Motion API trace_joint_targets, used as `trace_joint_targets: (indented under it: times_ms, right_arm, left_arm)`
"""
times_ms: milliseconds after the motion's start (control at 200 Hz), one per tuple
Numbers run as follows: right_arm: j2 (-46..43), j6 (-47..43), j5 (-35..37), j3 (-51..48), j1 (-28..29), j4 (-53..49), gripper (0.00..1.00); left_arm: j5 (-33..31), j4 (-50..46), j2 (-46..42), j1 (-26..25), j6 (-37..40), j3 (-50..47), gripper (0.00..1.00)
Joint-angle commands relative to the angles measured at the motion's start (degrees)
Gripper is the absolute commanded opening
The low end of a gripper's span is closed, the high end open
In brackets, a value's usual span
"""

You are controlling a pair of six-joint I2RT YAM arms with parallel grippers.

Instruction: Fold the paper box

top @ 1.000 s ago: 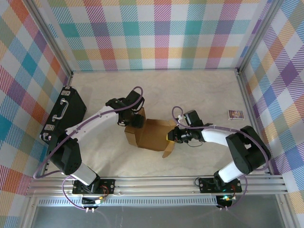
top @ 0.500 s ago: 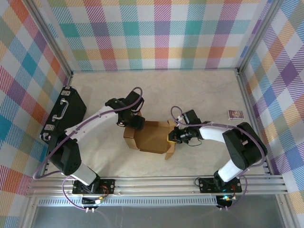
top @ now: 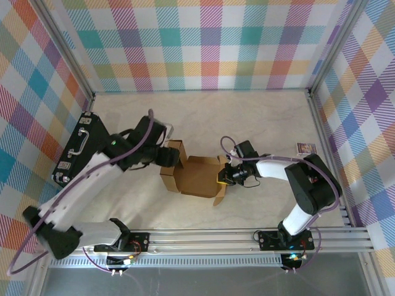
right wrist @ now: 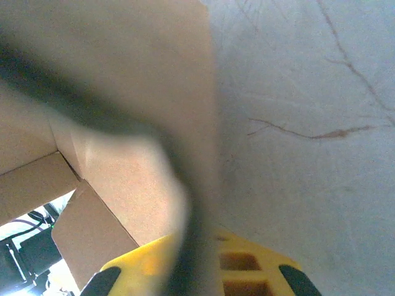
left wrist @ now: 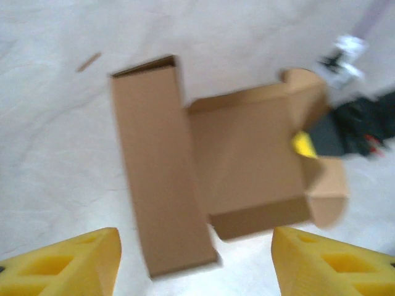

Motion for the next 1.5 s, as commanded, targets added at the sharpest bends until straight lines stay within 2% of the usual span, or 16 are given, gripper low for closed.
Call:
trace_joint_targets:
  times_ms: [0,95,175,275,390,500,760,1000,1160,1205,1395,1495]
  right_arm:
    - [0.77,0.48,-0.22,1.34,-0.63,-1.28,0.05]
    - [0.87,0.48,-0.55,1.37,-0.80,-1.29,0.05]
    - [0.75,0.48,-0.61,1.35,-0.89,-1.30,0.05]
    - [0.71,0.58,-0.76,1.27,-0.89,-1.21,0.05]
    - [0.62,0.67,-1.00,1.26,-0.88,-1.21,0.05]
    - [0.32,0.83,-1.23,1.36,-0.82,-1.43,0.05]
    - [-0.17,0.72,-1.36,1.44,-0.82,-1.96,0.06]
    - [0.01,0.12,-1.63,1.10,-0.83,-2.17,0.06]
    - [0.35,0.12,-2.06,0.84,-0.88,-1.76,0.06]
    - [0.27,0.12,-2.15,0.74,-0.85,-1.76,0.06]
    - [0.75,-0.31,-2.33,0.78,-0.89,-1.83,0.06]
    - [0.88,-0.30,-2.33,0.65,-0.89,-1.82,0.06]
  left_arm:
    - [8.04,1.44,-5.71,-8.10,-2.05,-7.69,0.61]
    - [7.85,7.38,-6.94,-16.92,-6.75,-16.61,0.52]
    - [3.80,11.35,-5.03,-24.01,-10.24,-21.54,0.47]
    - [0.51,16.78,-1.19,-27.20,-13.38,-25.34,0.41]
    - [-3.66,20.36,5.36,-27.90,-14.66,-25.84,0.32]
    - [-5.97,22.80,11.47,-27.92,-13.85,-24.54,0.28]
    - [-9.71,22.53,21.21,-27.95,-13.15,-19.35,0.27]
    - [-15.81,20.36,24.80,-27.09,-13.50,-15.95,0.27]
    - [-15.22,21.66,27.74,-25.64,-13.08,-14.95,0.26]
    - [-15.65,21.74,28.75,-25.20,-13.06,-14.60,0.23]
    - [-20.27,22.14,32.40,-24.01,-13.02,-13.26,0.19]
    - [-18.85,22.87,34.56,-23.31,-12.52,-12.50,0.18]
